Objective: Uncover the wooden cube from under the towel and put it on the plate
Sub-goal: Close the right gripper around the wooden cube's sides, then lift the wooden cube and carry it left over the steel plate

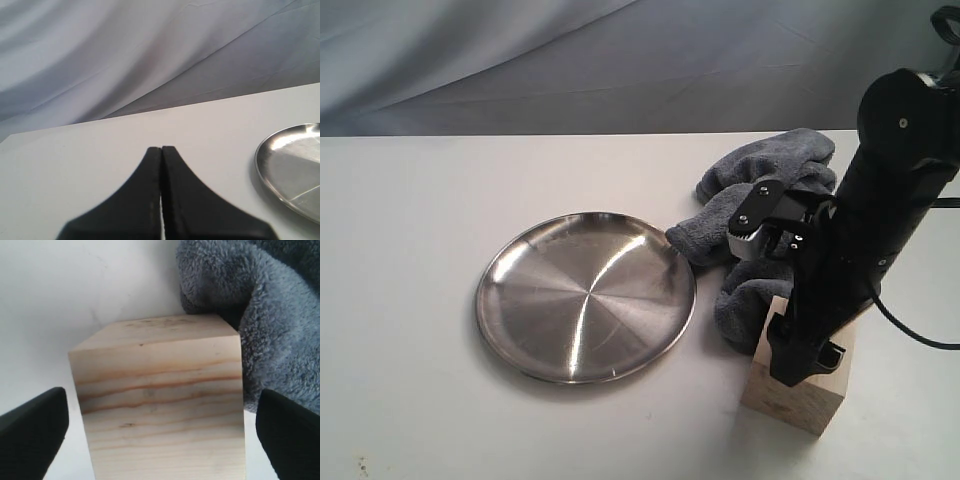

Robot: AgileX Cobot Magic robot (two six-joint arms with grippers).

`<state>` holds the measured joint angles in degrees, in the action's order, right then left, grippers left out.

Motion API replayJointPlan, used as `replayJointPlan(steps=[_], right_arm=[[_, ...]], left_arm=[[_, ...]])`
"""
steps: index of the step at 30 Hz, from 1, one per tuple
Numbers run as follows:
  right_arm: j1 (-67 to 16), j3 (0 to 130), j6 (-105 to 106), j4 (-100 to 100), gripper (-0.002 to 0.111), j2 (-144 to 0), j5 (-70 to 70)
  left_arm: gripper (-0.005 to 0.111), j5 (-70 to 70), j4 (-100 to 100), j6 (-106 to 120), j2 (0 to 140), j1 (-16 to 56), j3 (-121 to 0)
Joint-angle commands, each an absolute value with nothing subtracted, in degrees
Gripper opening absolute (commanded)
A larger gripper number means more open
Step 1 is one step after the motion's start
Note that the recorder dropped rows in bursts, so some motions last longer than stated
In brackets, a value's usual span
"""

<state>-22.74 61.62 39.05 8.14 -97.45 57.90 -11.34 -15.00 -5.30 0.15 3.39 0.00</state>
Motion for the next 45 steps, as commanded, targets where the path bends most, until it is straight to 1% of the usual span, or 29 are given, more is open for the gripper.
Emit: replayJointPlan(steps=[1,9,11,13,20,22,27,30,35,41,45], right_arm=[[-22.9,61.1,40.0,8.1,0.093,-97.6,56.5],[-22.9,60.1,41.3,7.7,0.092,-97.6,54.2],[-22.9,60.1,41.3,7.7,0.090,-97.6,54.2],[-22.9,60.1,41.3,7.7,0.085,-97.6,54.2],[-22.9,60.1,41.5,7.7,0.056,-97.6,55.1],[-22.9,60.1,41.5,7.7,0.044,-97.6,55.3],[-22.9,60.1,41.5,7.7,0.011,-97.6,57.1],[-22.9,60.1,41.5,7.7,0.000,-97.5,58.0],[-22.9,60.2,41.5,7.7,0.000,-94.4,58.4],[-22.9,64.0,41.5,8.9,0.000,-87.7,60.3],[-22.9,64.7,42.4,10.4,0.000,-86.1,60.3]], left_arm=[[0.000,-10.7,-14.7,-5.5,0.0,3.3,0.0],[0.000,-10.7,-14.7,-5.5,0.0,3.3,0.0],[0.000,-10.7,-14.7,-5.5,0.0,3.3,0.0],[0.000,-10.7,-14.7,-5.5,0.0,3.3,0.0],[0.000,-10.7,-14.7,-5.5,0.0,3.3,0.0],[0.000,-10.7,-14.7,-5.5,0.0,3.3,0.0],[0.000,-10.7,-14.7,-5.5,0.0,3.3,0.0],[0.000,-10.7,-14.7,-5.5,0.0,3.3,0.0],[0.000,-10.7,-14.7,-5.5,0.0,3.3,0.0],[0.000,-10.7,-14.7,-5.5,0.0,3.3,0.0],[0.000,-10.7,-14.7,-5.5,0.0,3.3,0.0]])
